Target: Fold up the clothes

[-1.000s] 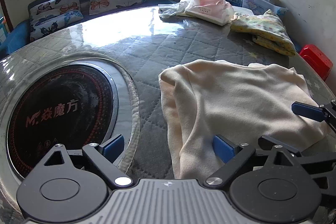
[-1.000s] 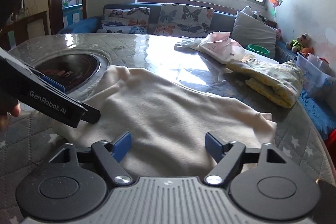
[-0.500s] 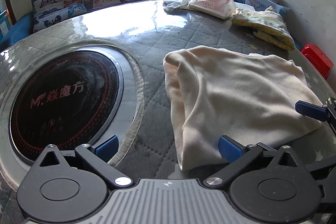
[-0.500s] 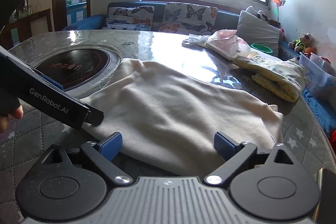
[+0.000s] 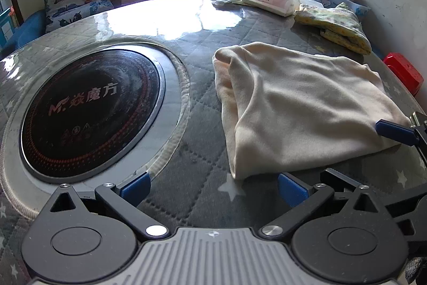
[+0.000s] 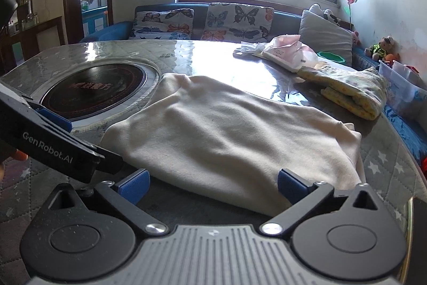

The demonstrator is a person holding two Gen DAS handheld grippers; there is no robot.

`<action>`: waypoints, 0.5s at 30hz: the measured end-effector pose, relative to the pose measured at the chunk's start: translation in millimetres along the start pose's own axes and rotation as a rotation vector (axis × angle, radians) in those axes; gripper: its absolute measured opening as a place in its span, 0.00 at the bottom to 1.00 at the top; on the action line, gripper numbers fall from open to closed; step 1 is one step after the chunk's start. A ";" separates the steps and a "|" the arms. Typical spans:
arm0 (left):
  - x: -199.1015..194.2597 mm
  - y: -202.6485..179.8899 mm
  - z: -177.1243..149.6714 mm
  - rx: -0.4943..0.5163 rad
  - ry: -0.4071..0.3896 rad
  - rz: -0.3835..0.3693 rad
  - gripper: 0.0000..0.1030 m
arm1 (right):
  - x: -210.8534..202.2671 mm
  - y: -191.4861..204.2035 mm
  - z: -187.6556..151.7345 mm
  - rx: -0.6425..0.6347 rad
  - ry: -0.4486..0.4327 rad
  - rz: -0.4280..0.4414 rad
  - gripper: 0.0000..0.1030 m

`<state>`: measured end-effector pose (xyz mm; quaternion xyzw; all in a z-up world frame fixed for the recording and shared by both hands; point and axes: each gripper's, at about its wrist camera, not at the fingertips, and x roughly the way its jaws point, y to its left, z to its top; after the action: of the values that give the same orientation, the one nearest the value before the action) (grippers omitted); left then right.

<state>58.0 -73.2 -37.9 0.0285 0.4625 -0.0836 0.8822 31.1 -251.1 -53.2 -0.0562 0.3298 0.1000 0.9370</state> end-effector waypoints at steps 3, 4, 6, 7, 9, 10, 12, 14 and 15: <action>-3.4 1.6 -4.0 -0.001 -0.002 0.000 1.00 | -2.7 2.6 -1.6 0.011 -0.001 0.002 1.00; -4.5 2.3 -5.2 -0.002 -0.004 -0.001 1.00 | -3.4 3.4 -2.1 0.014 -0.001 0.002 1.00; -7.3 4.1 -7.5 -0.009 -0.009 0.000 1.00 | -4.7 5.3 -3.2 0.017 -0.001 0.005 1.00; -8.7 5.1 -8.5 -0.012 -0.011 0.001 1.00 | -5.4 6.5 -3.7 0.017 -0.001 0.007 1.00; -11.4 7.3 -10.2 -0.019 -0.016 0.002 1.00 | -6.8 8.9 -3.7 0.011 -0.003 0.009 1.00; -12.8 8.4 -11.0 -0.022 -0.019 0.003 1.00 | -7.4 10.1 -3.6 0.008 -0.004 0.009 1.00; -16.0 10.8 -12.9 -0.026 -0.026 0.005 1.00 | -8.6 12.2 -2.8 0.005 -0.008 0.012 1.00; -18.8 14.1 -14.5 -0.032 -0.032 0.009 1.00 | -10.0 15.0 -1.5 0.004 -0.012 0.016 1.00; -20.5 16.3 -15.4 -0.036 -0.037 0.012 1.00 | -10.4 16.6 -0.7 0.004 -0.014 0.020 1.00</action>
<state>36.9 -52.7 -30.3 0.0138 0.4472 -0.0708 0.8915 19.0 -236.6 -47.8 -0.0506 0.3239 0.1091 0.9384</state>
